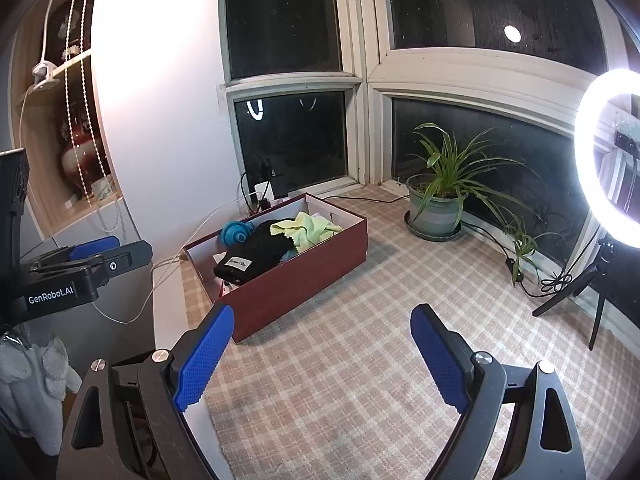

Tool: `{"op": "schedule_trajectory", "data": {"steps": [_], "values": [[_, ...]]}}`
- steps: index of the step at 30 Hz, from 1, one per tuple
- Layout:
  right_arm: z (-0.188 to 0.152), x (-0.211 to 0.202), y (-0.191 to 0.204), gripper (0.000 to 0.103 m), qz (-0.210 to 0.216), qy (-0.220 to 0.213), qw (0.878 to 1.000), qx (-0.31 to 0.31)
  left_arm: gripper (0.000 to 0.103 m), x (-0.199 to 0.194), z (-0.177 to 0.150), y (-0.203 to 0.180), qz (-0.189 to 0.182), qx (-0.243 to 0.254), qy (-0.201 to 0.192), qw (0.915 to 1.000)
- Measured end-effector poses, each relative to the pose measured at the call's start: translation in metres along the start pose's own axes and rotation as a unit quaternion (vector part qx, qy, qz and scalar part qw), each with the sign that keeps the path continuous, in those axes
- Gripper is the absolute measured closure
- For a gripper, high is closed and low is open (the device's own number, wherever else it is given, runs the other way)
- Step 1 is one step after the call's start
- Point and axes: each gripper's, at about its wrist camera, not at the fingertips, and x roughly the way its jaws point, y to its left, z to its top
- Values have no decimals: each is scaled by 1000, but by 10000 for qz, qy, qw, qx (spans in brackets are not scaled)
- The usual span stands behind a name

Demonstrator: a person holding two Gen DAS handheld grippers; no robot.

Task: Organize soft objects

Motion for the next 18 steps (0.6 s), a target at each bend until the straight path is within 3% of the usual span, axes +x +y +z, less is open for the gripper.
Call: {"op": "schedule_trajectory", "data": {"steps": [18], "values": [[-4,-2,-3,15,20,38,9999,114,22,-1,0,0,-29,14,16,10000]]}}
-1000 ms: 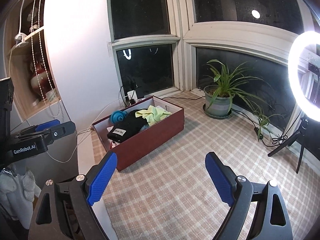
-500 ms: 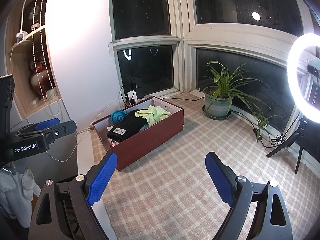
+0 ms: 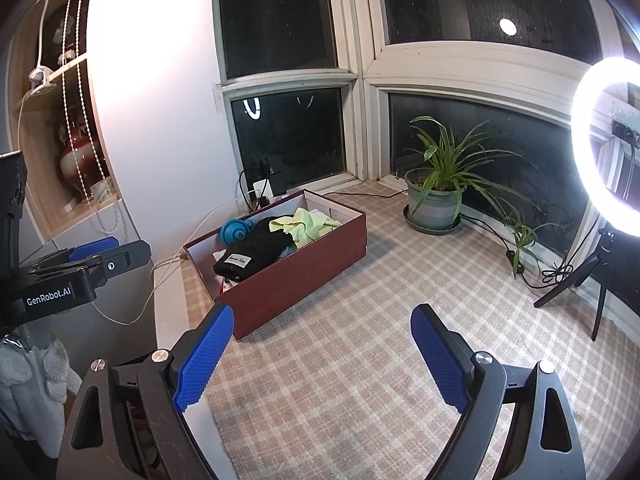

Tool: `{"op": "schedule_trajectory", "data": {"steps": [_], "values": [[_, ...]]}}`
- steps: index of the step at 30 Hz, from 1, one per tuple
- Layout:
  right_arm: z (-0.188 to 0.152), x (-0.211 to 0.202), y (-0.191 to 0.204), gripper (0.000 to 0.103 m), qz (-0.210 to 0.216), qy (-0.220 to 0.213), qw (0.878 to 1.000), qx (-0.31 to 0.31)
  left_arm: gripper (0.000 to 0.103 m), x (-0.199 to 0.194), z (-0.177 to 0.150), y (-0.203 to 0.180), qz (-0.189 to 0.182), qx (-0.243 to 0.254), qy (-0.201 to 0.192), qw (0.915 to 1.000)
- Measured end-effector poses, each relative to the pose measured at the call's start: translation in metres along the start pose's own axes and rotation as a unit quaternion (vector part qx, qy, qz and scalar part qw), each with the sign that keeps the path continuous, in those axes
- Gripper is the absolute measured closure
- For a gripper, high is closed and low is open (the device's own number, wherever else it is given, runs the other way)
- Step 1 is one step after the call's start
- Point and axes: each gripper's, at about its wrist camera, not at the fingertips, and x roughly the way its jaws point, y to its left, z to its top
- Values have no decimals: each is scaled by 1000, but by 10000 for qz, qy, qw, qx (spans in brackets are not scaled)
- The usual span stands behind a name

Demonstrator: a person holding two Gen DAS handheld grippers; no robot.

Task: Organize soft objects

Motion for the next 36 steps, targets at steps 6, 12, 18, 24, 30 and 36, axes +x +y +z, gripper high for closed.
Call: {"op": "schedule_trajectory", "data": {"steps": [6,12,18,24,30,36], "values": [[0,0,0,15,-5,4,10000,0,22,0,0,-1,-11,14,-5,10000],[-2,0,-1,15,-28,20,10000,10,22,0,0,-2,-15,22,1,10000],[-3,1,-2,15,-34,31,10000,15,22,0,0,-2,-15,35,-4,10000],[-3,1,-2,15,-40,34,10000,15,22,0,0,-3,-16,29,-7,10000],[-5,3,-3,15,-40,68,10000,14,22,1,0,-3,-12,76,-59,10000],[-8,6,-6,15,-36,113,9999,13,22,2,2,-4,1,122,-120,9999]]}}
